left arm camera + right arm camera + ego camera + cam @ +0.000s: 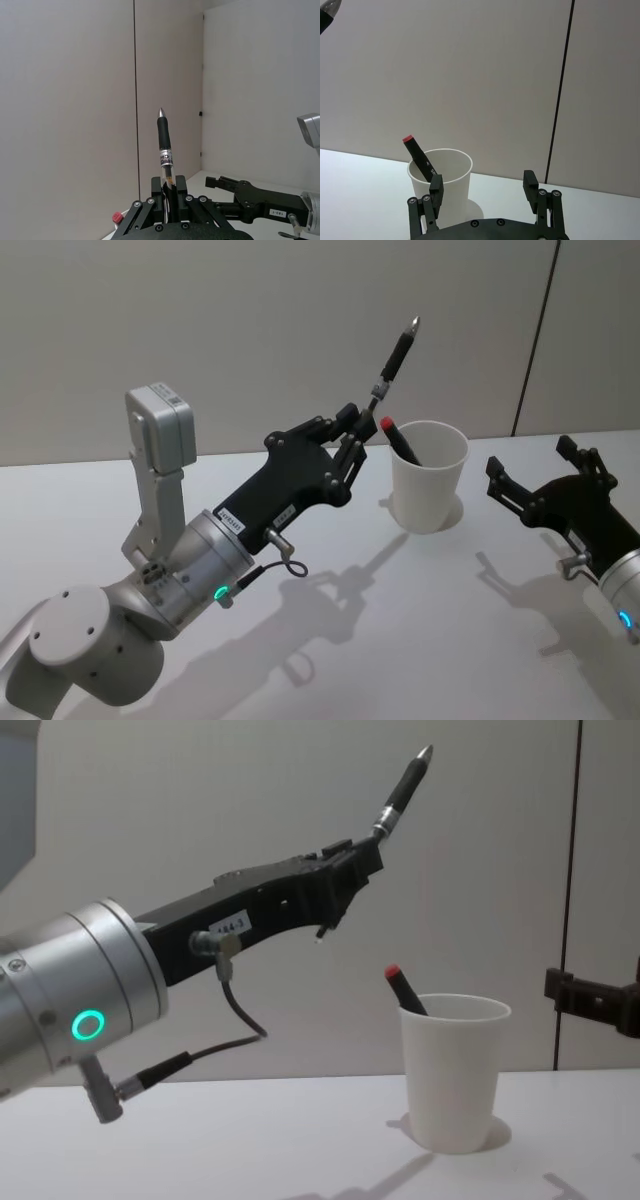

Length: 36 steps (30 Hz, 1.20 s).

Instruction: Place the pen into the pen holder.

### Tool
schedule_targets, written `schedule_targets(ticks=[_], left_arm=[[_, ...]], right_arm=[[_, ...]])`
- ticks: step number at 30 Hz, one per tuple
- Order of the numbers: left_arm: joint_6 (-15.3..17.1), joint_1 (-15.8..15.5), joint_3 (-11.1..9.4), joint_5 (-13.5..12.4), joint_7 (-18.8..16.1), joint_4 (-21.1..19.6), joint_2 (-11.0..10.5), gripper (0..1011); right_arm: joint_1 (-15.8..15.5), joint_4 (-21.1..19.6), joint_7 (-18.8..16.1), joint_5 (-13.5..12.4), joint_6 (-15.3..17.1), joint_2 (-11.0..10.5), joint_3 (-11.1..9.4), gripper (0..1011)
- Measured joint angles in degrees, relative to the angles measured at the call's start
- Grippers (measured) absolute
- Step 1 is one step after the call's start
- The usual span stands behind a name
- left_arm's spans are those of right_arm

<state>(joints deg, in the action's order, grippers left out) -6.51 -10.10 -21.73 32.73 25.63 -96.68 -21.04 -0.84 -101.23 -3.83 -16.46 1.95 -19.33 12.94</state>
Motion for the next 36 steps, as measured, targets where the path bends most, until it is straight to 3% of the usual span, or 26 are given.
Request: schedule_targets(ticks=[11,17,27,36], left_arm=[[-0.2,-0.1,-0.2,-0.1,0.9,0.1,0.3,163],[-0.2,-0.2,-0.3,-0.1,1.2,0.1,0.3,163],[-0.3,-0.2,-0.3,-0.1,1.4,0.2,0.4,163],[-0.3,-0.3,-0.4,-0.1,1.5,0.2,0.4,163]], right_arm=[[-0.1,-0.1,-0.5,-0.2,-0.1,-0.1,-0.1,1001],[-0.5,-0.8,-2.7,-2.1,-0.3,-0.8,-0.6,1002],[-1.8,-2.7,-7.4,-8.3,-0.8,-2.4,-1.6,1001],[-2.5,-4.2,-10.8,-16.1,-0.6,-3.0,-2.5,1001]])
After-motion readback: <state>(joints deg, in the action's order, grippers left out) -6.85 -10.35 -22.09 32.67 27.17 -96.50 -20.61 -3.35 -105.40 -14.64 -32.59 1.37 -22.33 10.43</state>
